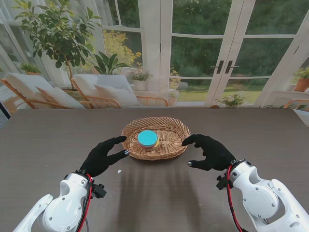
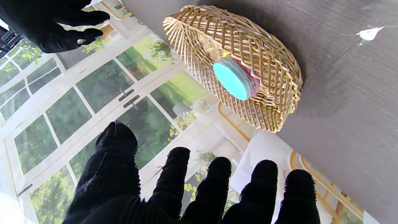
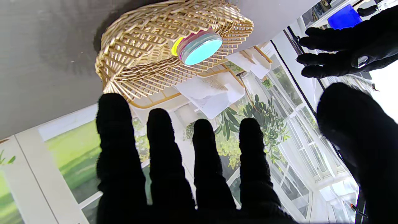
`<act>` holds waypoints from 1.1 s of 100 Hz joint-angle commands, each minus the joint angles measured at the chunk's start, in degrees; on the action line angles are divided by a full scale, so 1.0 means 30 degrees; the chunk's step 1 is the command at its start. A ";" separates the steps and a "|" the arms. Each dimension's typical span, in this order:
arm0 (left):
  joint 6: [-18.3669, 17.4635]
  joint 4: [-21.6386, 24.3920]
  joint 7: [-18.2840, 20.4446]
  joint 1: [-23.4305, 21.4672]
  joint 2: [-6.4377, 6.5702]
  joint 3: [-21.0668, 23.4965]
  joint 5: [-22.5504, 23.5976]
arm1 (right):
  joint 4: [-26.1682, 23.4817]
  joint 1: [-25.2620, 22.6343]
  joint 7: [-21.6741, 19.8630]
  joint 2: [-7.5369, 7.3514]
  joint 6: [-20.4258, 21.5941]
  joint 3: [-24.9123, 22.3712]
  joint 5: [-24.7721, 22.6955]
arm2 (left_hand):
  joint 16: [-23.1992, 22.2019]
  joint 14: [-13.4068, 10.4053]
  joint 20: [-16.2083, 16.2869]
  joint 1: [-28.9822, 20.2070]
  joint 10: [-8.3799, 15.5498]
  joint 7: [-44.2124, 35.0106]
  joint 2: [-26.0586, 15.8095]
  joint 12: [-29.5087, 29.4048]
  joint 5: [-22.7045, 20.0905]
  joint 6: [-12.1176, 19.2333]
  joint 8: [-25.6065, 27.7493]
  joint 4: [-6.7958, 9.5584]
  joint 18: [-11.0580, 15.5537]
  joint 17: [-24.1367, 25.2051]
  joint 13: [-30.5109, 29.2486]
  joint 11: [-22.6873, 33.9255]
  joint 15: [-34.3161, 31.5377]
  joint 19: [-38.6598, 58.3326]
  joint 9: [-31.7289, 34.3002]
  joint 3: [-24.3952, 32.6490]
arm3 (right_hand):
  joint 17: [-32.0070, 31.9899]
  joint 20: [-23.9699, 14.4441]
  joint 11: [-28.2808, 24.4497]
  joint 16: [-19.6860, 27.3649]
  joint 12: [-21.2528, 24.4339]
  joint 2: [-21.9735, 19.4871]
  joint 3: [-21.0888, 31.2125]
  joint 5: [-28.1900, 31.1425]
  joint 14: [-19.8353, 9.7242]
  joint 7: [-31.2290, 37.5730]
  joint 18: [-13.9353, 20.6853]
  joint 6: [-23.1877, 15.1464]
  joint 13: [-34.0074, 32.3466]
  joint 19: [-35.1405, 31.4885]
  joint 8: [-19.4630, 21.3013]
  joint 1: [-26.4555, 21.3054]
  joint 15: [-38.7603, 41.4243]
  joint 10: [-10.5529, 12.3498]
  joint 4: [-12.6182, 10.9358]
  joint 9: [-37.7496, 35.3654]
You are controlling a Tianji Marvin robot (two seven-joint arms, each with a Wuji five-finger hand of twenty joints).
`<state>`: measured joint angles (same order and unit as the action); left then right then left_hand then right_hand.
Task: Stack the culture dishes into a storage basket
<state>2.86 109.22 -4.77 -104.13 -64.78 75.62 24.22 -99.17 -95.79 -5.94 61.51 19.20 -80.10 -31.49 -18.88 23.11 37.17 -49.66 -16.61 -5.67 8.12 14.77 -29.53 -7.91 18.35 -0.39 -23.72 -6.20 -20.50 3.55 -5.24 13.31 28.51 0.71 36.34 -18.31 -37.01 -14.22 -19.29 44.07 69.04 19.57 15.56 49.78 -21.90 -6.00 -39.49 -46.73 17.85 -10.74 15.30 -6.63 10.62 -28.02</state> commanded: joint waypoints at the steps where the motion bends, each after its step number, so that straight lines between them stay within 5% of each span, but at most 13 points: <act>1: -0.0135 0.0163 0.0297 -0.0129 -0.0102 0.0004 0.0042 | 0.0204 -0.0275 -0.0304 -0.0023 0.0455 -0.0068 -0.0202 | -0.0066 -0.0040 -0.0009 -0.0484 -0.0017 -0.0004 -0.0734 -0.0088 -0.0058 -0.0001 -0.0075 0.0006 -0.0293 0.0299 0.0663 -0.0210 0.0240 -0.0561 0.0088 -0.0397 | -0.5105 0.0556 0.0320 0.0061 0.0052 -0.0437 -0.0338 0.0134 -0.0551 0.0006 0.0677 -0.0017 0.0119 -0.0471 0.0214 -0.0239 -0.0232 0.0744 -0.0631 -0.0178; 110: 0.0011 0.0170 0.0334 -0.0066 -0.0077 -0.0406 0.0174 | 0.1506 -0.1525 0.0444 0.0360 0.0921 -0.0895 0.2672 | -0.0012 -0.0194 -0.0055 -0.0469 0.0070 0.0000 -0.0716 -0.0107 -0.0033 0.0033 -0.0083 0.0005 -0.0158 0.0473 0.0883 -0.0222 0.0327 -0.0636 -0.0017 -0.0386 | -0.5284 0.0594 0.1278 0.0254 0.0405 -0.1124 -0.0612 0.1170 -0.0578 -0.0182 0.0811 0.0734 -0.0251 -0.0333 0.0228 -0.0542 -0.0479 0.0523 -0.0774 -0.1704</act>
<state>2.66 109.55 -5.05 -104.36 -64.78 74.47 24.96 -94.35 -99.70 -3.68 62.39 22.21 -82.77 -23.56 -19.58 23.02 37.17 -49.66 -16.61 -5.67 8.12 14.77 -29.53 -7.93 18.35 -0.38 -23.73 -5.57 -19.30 3.55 -5.17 13.31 28.51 0.71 36.26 -18.31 -33.96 -13.72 -18.93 41.20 68.98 22.60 15.14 49.76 -21.20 -3.94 -39.45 -46.73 17.94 -11.41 14.64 -5.64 10.00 -32.30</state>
